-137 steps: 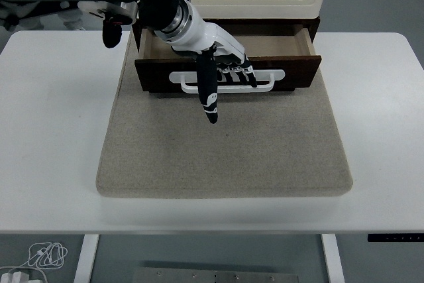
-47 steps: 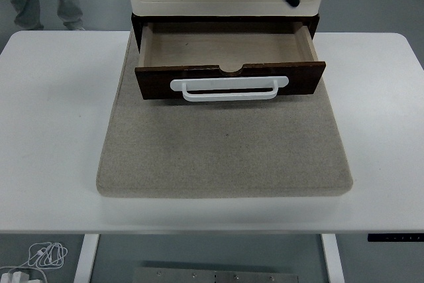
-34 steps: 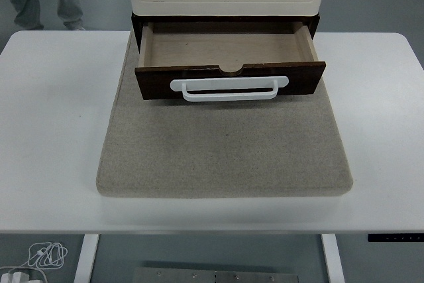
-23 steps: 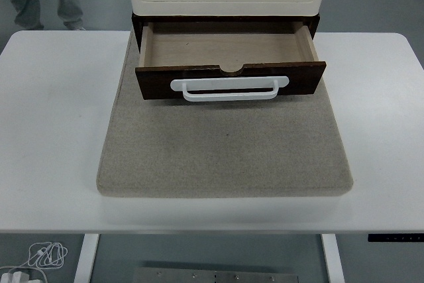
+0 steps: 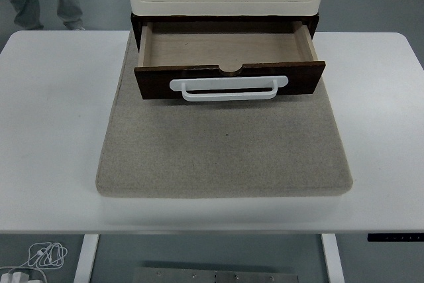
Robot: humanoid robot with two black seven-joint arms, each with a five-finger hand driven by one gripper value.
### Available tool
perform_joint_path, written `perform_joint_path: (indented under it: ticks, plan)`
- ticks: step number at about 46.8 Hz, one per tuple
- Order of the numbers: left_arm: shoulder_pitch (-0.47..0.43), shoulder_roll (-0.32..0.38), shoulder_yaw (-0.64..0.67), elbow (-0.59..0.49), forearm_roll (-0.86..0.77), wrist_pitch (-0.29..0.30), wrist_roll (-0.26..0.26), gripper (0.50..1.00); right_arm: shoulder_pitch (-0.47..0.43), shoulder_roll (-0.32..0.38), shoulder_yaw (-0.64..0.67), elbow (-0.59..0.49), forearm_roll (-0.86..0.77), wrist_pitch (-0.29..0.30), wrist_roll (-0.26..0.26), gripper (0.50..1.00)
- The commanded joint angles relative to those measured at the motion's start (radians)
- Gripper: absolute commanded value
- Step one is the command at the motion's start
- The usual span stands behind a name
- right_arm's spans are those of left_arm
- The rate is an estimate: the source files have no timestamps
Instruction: Open the drawer under the combination cabinet
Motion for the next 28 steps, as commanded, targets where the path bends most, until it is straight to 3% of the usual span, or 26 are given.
perform_joint_path:
  ticks: [1,14,28]
  plan:
    - [0.054,-0.035,-0.003,0.018,-0.035,0.001,0.005,1.0,0.001,0.0,0.0,0.0,0.0,0.0,0.0,0.926]
    - [0.253,-0.107,-0.003,0.045,-0.236,0.001,0.015,1.0,0.001,0.0,-0.003,0.0,0.0,0.002,0.0,0.926]
    - [0.413,-0.291,-0.099,0.142,-0.33,-0.001,0.035,1.0,-0.003,0.0,-0.003,0.0,0.0,0.002,0.0,0.926]
